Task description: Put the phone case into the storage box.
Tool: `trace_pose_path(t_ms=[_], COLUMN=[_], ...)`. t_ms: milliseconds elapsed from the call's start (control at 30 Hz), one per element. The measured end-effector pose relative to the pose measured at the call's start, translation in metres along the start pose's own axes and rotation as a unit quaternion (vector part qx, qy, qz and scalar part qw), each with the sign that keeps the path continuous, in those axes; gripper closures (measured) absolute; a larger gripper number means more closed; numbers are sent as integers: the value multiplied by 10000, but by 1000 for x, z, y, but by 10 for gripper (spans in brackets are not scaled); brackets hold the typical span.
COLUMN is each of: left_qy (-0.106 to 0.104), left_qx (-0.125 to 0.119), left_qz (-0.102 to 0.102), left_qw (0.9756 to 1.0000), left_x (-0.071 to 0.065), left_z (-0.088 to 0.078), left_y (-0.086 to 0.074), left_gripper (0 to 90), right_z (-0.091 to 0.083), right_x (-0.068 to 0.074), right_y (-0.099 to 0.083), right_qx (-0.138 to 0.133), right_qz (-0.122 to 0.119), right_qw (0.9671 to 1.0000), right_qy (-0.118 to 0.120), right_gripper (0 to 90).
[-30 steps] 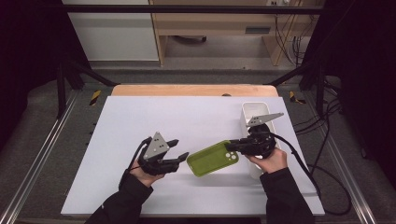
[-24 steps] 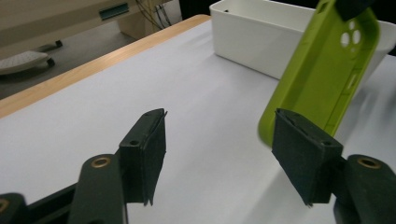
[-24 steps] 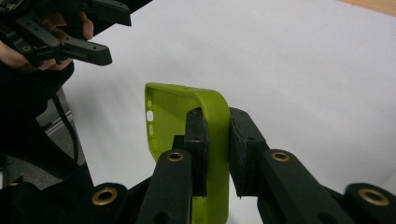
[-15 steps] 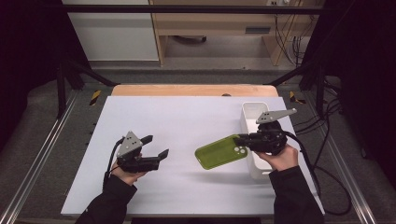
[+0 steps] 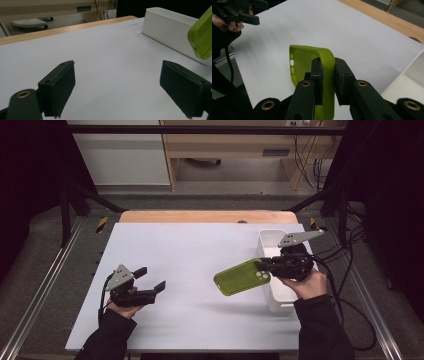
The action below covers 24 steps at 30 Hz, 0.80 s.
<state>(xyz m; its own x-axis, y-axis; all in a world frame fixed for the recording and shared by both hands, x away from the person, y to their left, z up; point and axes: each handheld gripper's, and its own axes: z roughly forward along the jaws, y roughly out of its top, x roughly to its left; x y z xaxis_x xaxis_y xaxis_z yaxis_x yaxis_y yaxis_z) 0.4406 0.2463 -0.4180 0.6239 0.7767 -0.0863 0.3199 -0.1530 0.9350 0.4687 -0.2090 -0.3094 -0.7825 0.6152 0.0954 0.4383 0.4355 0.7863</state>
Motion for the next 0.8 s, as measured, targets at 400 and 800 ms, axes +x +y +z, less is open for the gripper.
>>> trace_pose_path(t_ms=[400, 800], left_qy=[60, 167], left_qx=[-3, 121], left_qz=[4, 60], left_qw=[10000, 9998], left_x=[11, 15], left_z=[-5, -4], left_y=[-16, -22], left_gripper=[67, 31], right_z=[-11, -18], right_x=[3, 0], right_y=[15, 26], right_qx=[42, 75], right_qz=[-277, -464], right_qw=[9992, 9973], right_qy=[-296, -566], right_gripper=[792, 792])
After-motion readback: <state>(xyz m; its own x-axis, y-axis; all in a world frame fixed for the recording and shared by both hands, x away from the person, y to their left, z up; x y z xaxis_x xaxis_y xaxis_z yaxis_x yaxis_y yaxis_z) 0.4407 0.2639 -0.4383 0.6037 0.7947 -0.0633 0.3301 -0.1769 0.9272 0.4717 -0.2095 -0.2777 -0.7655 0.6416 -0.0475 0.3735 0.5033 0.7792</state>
